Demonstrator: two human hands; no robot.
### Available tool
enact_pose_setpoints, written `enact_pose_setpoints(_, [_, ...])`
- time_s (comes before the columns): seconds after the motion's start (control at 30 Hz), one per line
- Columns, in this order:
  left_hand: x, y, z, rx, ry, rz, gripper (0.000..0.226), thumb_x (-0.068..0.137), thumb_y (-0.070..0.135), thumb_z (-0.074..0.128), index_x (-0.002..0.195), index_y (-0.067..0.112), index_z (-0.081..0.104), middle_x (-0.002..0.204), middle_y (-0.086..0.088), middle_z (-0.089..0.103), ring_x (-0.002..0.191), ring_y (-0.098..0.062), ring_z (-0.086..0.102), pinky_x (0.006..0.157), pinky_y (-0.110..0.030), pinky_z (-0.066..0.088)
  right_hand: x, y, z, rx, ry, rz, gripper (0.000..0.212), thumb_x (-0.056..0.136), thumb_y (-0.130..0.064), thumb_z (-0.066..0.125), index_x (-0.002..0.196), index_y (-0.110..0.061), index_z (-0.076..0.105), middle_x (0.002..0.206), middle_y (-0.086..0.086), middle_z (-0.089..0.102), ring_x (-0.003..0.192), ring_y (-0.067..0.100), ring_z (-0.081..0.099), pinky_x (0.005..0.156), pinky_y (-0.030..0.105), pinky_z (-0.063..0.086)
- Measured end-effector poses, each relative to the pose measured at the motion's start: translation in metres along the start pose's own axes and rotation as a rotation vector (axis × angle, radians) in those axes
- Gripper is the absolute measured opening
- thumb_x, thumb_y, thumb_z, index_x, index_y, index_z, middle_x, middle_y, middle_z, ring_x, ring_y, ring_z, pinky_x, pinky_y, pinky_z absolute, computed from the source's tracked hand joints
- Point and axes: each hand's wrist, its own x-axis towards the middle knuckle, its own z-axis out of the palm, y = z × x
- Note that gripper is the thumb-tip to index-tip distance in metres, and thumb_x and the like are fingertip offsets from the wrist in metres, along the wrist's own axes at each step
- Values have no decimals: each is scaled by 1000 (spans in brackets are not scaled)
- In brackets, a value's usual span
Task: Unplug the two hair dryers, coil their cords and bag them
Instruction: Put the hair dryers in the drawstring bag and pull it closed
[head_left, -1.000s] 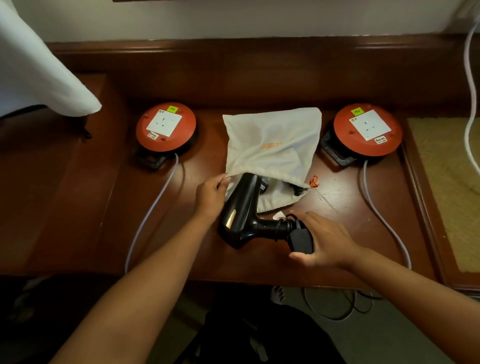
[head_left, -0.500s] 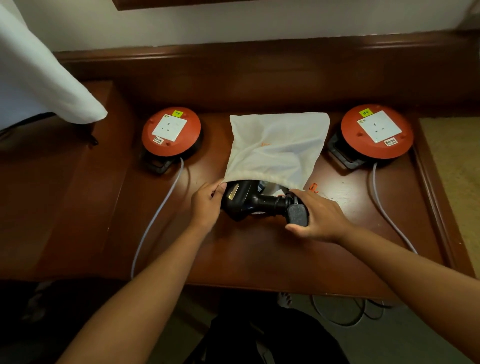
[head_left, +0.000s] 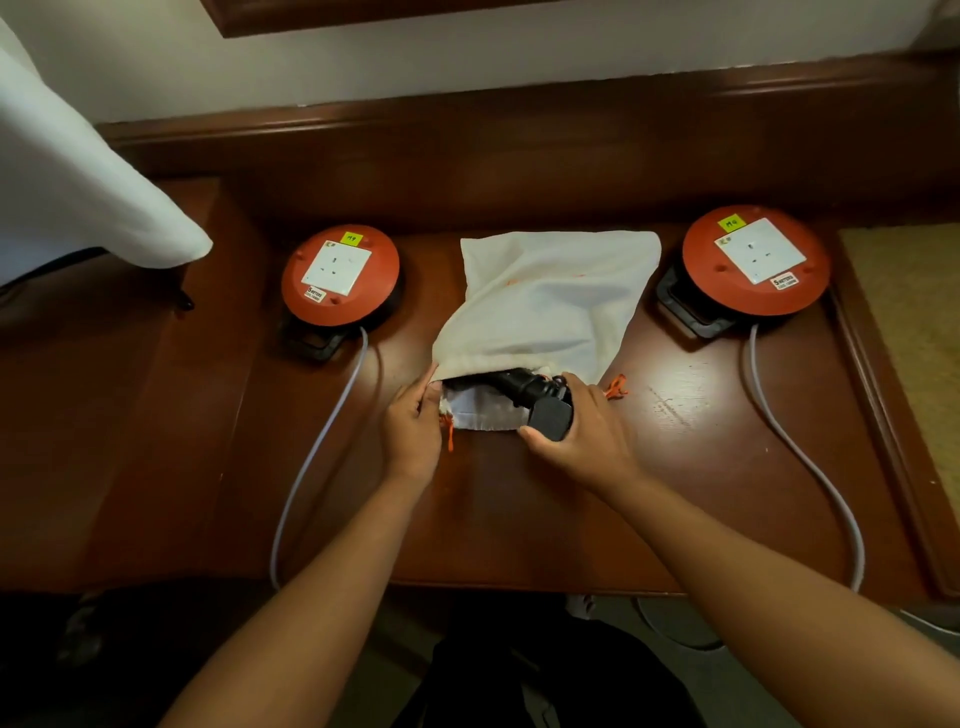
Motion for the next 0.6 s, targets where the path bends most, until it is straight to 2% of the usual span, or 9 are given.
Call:
enact_pose_setpoints(0.07, [1, -1, -2, -2, -12, 1, 30, 97, 15, 52, 124, 11, 65, 113, -6, 68, 104, -21, 63, 90, -34, 51, 3, -14, 8, 38, 43, 52, 84, 68, -71, 60, 136, -27, 35, 124, 0, 54, 113, 23, 56, 82, 38, 49])
enact_pose_setpoints(0.13, [0, 0, -3, 22, -20, 8, 29, 97, 13, 52, 123, 9, 64, 114, -7, 68, 105, -20, 63, 90, -30, 50, 6, -28, 16, 71, 90, 97, 87, 66, -73, 59, 135, -26, 35, 127, -1, 53, 116, 22, 54, 82, 37, 49])
enact_pose_setpoints(0.2, [1, -2, -5, 39, -26, 25, 29, 97, 14, 52, 124, 9, 64, 115, -6, 68, 105, -20, 64, 91, -33, 51, 11, -42, 23, 120, 139, 155, 90, 63, -73, 61, 134, -24, 35, 128, -2, 54, 117, 21, 55, 83, 36, 48])
enact_pose_setpoints(0.3, [4, -2, -9, 43, -39, 40, 29, 98, 15, 52, 122, 8, 65, 110, -6, 70, 99, -19, 65, 88, -37, 53, 17, -60, 34, 181, 190, 230, 87, 60, -71, 66, 126, -21, 39, 118, -2, 58, 111, 22, 57, 78, 35, 48])
enact_pose_setpoints(0.5, [5, 5, -12, -49, -120, 26, 25, 99, 17, 50, 109, 8, 71, 85, 3, 71, 74, 1, 61, 69, -22, 50, 37, -87, 54, 284, 340, 357, 89, 60, -67, 71, 124, -14, 41, 118, 4, 57, 113, 25, 54, 82, 39, 51])
enact_pose_setpoints(0.6, [9, 8, -12, -59, -125, 55, 26, 99, 17, 50, 111, 5, 70, 83, 6, 68, 76, 1, 59, 67, -11, 45, 55, -98, 57, 276, 390, 371, 86, 62, -63, 72, 123, -9, 43, 117, 9, 55, 112, 28, 53, 85, 43, 50])
